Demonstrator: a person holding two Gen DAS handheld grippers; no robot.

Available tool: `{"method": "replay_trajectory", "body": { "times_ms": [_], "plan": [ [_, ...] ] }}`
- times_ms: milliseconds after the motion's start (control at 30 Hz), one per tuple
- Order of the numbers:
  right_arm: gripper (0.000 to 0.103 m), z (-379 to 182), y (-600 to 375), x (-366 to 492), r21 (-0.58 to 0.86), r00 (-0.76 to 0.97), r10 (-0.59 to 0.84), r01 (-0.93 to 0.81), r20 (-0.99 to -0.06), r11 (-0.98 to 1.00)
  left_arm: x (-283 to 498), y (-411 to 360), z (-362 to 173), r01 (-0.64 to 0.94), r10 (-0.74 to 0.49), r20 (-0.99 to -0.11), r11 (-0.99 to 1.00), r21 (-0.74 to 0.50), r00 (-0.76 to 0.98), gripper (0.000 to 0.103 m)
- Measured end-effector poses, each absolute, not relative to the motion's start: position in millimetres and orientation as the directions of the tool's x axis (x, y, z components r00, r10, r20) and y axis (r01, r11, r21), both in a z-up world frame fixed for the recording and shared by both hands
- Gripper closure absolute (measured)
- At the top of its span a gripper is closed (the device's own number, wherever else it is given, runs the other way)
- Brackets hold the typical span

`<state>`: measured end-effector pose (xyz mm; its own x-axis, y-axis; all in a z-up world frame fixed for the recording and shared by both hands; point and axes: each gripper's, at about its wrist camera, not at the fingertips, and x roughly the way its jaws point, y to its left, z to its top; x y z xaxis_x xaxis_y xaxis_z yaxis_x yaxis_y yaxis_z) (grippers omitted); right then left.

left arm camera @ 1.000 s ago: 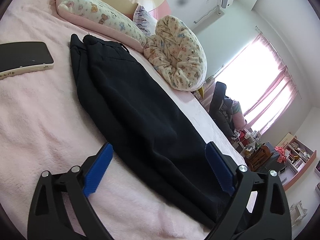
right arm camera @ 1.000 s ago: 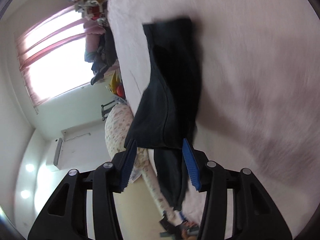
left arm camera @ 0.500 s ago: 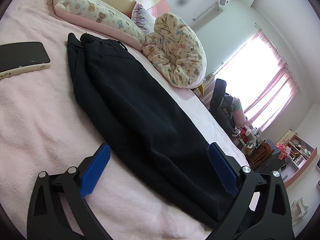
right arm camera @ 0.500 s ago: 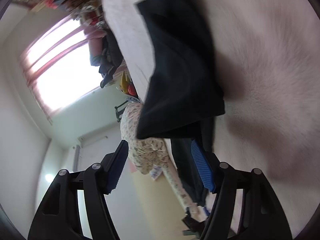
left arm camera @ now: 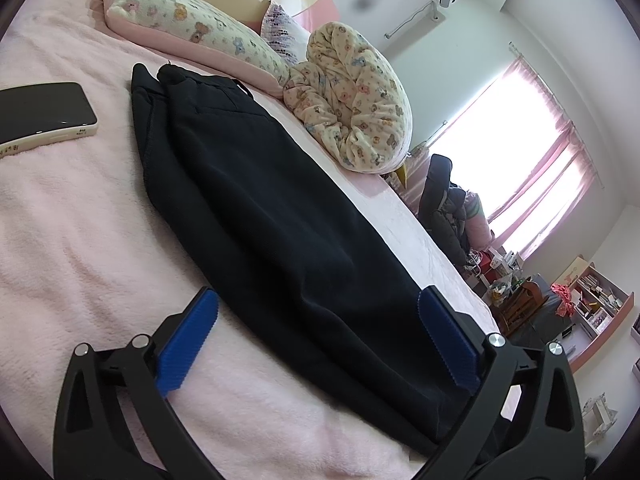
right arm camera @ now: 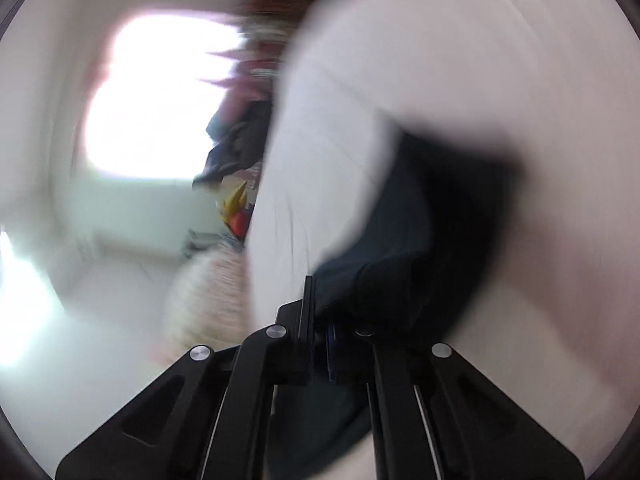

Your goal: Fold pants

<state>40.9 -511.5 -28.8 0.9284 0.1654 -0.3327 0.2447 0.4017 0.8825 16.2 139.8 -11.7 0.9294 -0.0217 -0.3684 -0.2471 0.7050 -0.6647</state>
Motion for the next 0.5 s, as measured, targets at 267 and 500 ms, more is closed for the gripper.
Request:
{"method": "replay_trajectory", "body": {
  "times_ms": [267, 500],
  "plan": [
    [0.099, -37, -526, 76, 0.678, 0.822, 0.021, 0.454, -0.569, 0.578, 18, 140, -12, -0.241, -0.026, -0.363, 0.703, -0.669, 0.931, 0.002],
    [0.091, -106, -551, 36, 0.866, 0.839, 0.215, 0.487, -0.5, 0.114, 19, 140, -12, -0.243, -0.027, -0.367, 0.704, -0.667, 0.93, 0.002]
  ]
}}
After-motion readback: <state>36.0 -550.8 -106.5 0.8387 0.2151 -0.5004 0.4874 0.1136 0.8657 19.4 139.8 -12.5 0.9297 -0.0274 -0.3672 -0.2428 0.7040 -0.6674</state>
